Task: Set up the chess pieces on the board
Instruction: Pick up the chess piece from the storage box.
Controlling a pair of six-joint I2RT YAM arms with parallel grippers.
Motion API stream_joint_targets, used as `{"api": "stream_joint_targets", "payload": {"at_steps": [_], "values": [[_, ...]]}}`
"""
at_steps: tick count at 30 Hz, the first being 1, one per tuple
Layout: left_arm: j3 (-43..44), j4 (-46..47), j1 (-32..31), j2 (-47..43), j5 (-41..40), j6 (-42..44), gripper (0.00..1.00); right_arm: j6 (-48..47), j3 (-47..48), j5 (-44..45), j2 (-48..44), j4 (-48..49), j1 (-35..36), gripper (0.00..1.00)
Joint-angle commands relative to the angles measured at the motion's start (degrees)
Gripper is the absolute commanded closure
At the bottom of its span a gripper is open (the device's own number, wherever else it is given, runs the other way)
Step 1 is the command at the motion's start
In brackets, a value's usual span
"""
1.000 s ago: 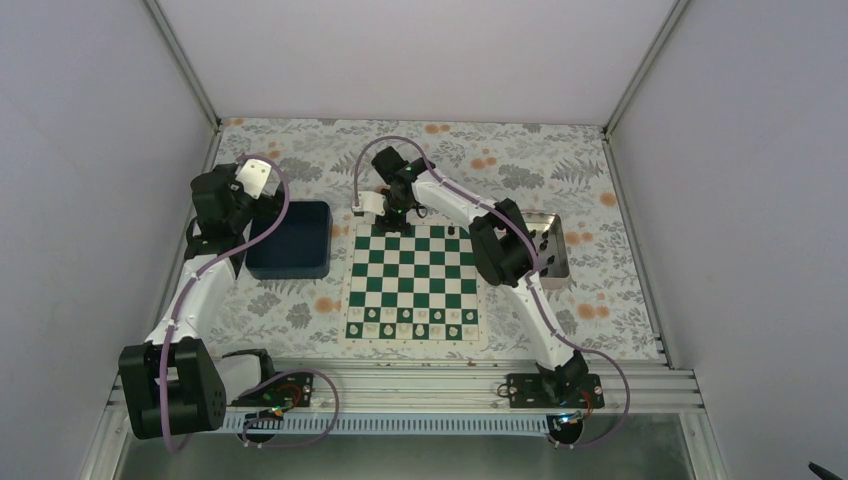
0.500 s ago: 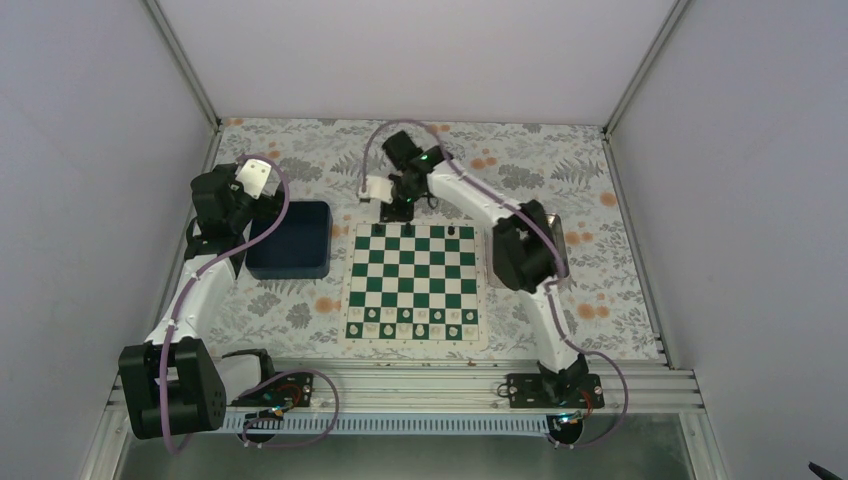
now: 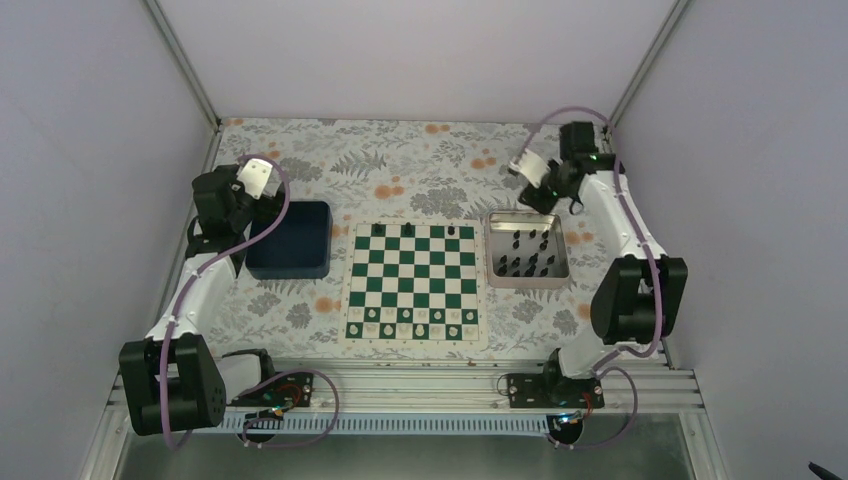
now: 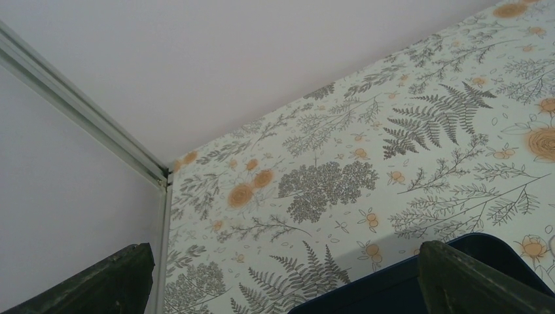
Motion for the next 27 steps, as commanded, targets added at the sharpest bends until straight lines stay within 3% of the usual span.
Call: {"api": "stream_joint_targets", "payload": {"at_steps": [1, 6, 11, 27], "values": [[0.67, 0.95, 0.20, 0.57, 1.44, -0.33, 0.00, -4.19, -9.49, 0.66, -5.42, -0.50, -5.60, 0.62], [0.84, 0.50, 0.18, 0.87, 1.38, -0.42, 0.00, -4.82, -20.71, 3.12, -9.74, 2.64, -7.64, 0.65], [1.08, 0.20, 0.18, 1.14, 1.62, -0.67, 0.00, -3.73, -25.33, 3.65, -9.98, 5.84, -9.89, 0.69], [1.02, 0.06, 0.18, 1.06, 1.16, -0.86, 0.00, -3.18, -26.03, 5.72, -2.41, 12.29, -14.95, 0.74]]}}
